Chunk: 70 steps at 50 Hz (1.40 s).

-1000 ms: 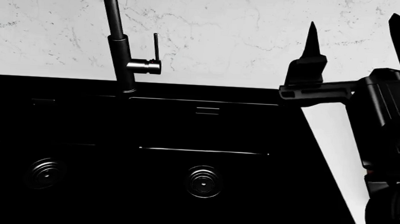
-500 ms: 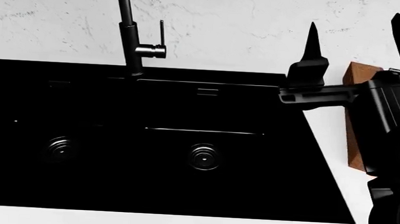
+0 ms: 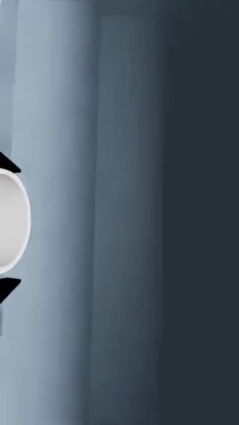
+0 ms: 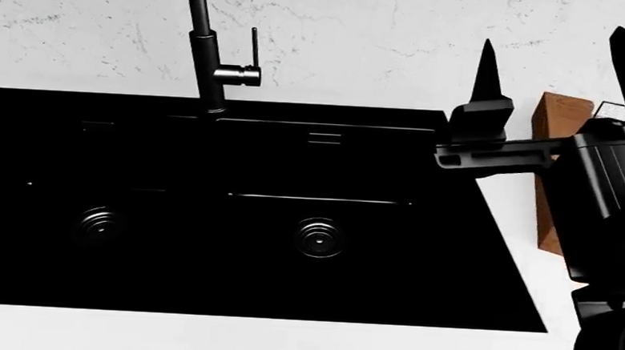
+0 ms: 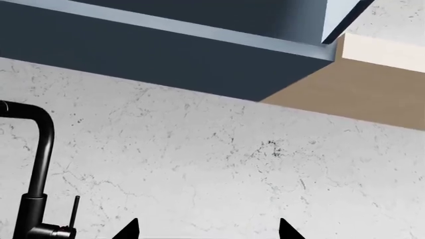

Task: Pick the kettle from the counter and place it on the tray. Then pick the mug from the cabinet and place it on the tray. Then close the cabinet doors.

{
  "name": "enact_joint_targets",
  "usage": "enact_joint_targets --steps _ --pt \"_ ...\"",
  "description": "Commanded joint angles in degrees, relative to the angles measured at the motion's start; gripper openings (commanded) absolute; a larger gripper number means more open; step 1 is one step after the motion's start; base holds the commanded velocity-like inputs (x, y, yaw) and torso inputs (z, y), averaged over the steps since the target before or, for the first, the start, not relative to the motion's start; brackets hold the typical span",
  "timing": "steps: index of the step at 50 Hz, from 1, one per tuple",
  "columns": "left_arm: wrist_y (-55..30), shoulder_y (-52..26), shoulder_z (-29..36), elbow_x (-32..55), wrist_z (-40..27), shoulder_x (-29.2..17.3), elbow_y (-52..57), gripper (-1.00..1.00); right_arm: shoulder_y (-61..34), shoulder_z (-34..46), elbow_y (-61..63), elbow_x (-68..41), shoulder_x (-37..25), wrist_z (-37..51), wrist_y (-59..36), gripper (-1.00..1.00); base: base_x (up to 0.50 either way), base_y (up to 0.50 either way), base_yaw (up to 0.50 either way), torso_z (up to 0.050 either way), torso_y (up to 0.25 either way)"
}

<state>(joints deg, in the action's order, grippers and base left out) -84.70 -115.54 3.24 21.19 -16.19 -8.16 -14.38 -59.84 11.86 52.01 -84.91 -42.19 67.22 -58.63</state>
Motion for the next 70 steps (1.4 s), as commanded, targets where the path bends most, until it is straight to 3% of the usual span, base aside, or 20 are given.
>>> enact_joint_targets --steps 1,9,15,25,39,70 --pt "-4.95 17.06 -1.8 44.85 -28.98 -9.5 18.43 -1.0 1.83 0.0 0.33 2.23 0.13 -1.4 0.74 1.0 0.0 0.0 0.0 0.0 0.0" --pt "-2.31 27.95 -2.86 50.78 -31.81 -12.39 23.9 -1.0 3.46 0.39 0.11 4.74 0.58 -3.03 1.33 1.0 0.0 0.0 0.0 0.0 0.0" --pt "2.41 34.75 -0.87 47.95 -28.27 -14.74 25.53 -1.0 4.33 0.55 -0.23 6.06 0.74 -3.98 1.78 1.0 0.0 0.0 0.0 0.0 0.0" --pt "9.64 39.29 4.13 41.05 -23.34 -16.41 23.73 -1.0 7.62 0.47 -0.46 9.7 0.61 -6.72 3.47 1.0 0.0 0.0 0.0 0.0 0.0" --pt "9.6 39.88 3.54 42.35 -23.75 -16.66 23.88 -1.0 10.92 -0.7 -1.6 11.02 0.4 -8.85 6.1 1.0 0.0 -0.03 0.0 0.0 0.0" --pt "9.3 39.91 3.08 44.58 -24.9 -17.47 24.32 -1.0 9.58 -0.75 -1.31 9.07 -0.33 -7.61 6.13 1.0 0.0 -0.5 0.0 0.0 0.001"
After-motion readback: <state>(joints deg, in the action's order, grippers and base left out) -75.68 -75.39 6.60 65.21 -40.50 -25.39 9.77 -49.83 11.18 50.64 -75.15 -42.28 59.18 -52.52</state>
